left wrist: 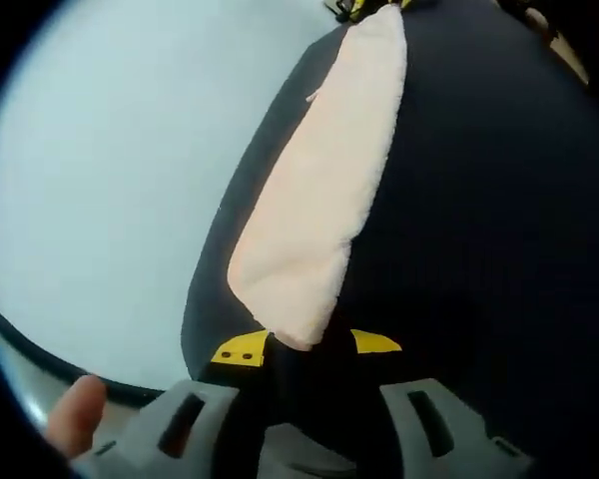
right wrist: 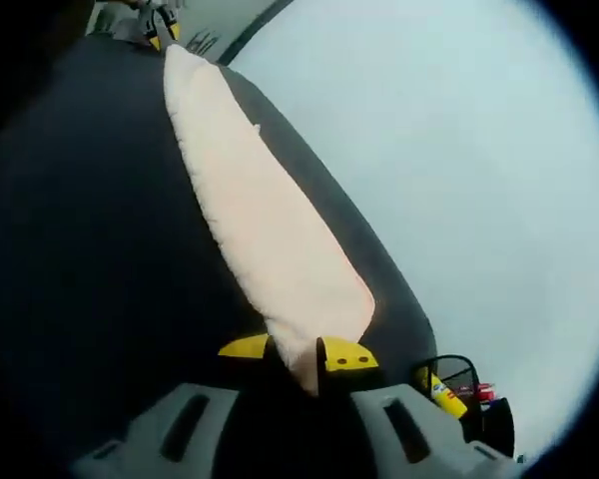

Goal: Fold the towel on the table until its edges align and the towel forms a compact rectangular stack.

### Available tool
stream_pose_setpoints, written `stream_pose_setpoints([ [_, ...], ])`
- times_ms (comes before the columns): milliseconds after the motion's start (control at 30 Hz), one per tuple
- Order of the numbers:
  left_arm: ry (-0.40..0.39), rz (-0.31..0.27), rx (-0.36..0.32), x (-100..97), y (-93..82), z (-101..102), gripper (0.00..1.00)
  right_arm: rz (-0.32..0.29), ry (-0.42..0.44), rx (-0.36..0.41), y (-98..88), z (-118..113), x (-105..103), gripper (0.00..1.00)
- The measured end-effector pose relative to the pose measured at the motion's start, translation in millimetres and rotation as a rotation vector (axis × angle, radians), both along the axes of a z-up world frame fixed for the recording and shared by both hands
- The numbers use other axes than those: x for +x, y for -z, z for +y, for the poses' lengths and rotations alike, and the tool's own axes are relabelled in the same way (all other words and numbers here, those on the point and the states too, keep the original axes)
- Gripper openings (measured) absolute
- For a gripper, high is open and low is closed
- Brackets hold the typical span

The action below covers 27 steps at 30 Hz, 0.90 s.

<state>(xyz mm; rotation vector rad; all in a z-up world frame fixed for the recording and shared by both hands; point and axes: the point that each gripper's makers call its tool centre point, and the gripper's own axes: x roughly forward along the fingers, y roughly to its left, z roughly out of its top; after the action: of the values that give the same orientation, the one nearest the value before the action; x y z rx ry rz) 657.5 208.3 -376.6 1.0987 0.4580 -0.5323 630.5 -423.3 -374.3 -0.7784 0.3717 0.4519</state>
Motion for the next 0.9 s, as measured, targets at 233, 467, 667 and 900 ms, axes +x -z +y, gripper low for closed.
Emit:
stream_pose_setpoints([
  [233, -0.049, -0.050, 0.008, 3.5, -3.5, 14, 0.22, -0.018, 0.078, 0.129, -14.3, -11, -12, 0.22],
  [467, 0.019, -0.080, 0.070, 13.7, 8.9, 2, 0.26, -0.046, -0.017, -0.024, 11.4, -4, -11, 0.25],
  [667, 0.078, -0.135, 0.148, 18.0, 6.3, -6, 0.24, -0.087, -0.028, -0.169, 13.6, -11, 2, 0.18],
  [900, 0.015, -0.105, 0.197, 16.3, 14.4, 7, 0.02, -0.113, -0.083, -0.364, 19.3, -12, 2, 0.02],
])
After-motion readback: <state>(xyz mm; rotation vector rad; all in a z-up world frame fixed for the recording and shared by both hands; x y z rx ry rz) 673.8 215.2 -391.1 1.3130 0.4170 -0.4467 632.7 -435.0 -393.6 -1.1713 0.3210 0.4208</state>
